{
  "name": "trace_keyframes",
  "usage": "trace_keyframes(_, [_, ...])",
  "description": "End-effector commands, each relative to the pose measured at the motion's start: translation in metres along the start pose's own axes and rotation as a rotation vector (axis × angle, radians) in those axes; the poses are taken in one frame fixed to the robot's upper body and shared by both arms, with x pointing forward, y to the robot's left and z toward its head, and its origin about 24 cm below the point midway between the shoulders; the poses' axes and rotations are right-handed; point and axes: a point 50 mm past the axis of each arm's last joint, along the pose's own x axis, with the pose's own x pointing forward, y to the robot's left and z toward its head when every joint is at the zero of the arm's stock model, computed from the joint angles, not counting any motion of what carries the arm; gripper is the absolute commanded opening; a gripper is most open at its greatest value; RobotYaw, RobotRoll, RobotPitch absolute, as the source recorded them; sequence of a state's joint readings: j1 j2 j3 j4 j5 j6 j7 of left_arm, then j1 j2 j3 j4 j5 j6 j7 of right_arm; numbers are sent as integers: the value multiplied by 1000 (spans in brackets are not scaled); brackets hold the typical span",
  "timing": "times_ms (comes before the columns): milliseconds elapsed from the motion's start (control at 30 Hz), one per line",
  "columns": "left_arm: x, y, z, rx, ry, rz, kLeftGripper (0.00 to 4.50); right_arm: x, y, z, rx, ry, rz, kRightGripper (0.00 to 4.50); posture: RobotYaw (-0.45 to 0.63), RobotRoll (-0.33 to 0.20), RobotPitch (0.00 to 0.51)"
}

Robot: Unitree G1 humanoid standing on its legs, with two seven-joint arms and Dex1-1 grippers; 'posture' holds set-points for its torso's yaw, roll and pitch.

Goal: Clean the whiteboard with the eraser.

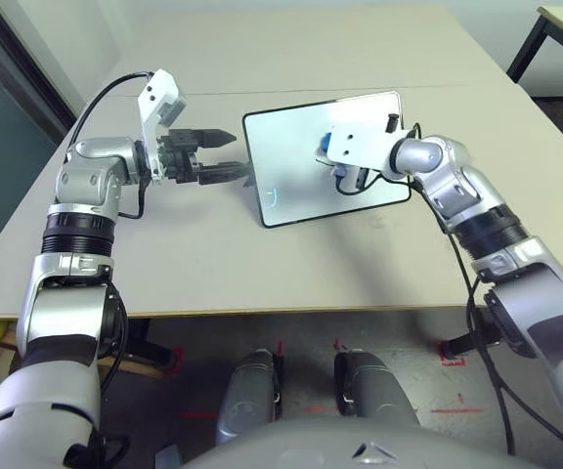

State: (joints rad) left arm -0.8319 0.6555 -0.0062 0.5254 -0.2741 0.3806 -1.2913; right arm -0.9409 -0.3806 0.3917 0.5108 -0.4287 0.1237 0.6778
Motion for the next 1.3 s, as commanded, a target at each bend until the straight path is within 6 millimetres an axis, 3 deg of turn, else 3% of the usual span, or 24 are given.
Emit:
trace_keyframes(33, [-4,0,-1,-2,2,9,4500,2,-1,-7,-42,41,-7,197,177,0,96])
trace_keyframes(333, [0,1,2,0,-1,-2,4500,-15,-4,-43,-92,144,-11,197,156,0,95])
trace_keyframes(633, [2,2,3,5,-2,-8,4500,-28,-3,-61,-107,190,3,196,147,0,94])
trace_keyframes(1300, [-1,1,3,9,-8,2,4500,1,-19,-16,-125,76,-49,194,176,0,87])
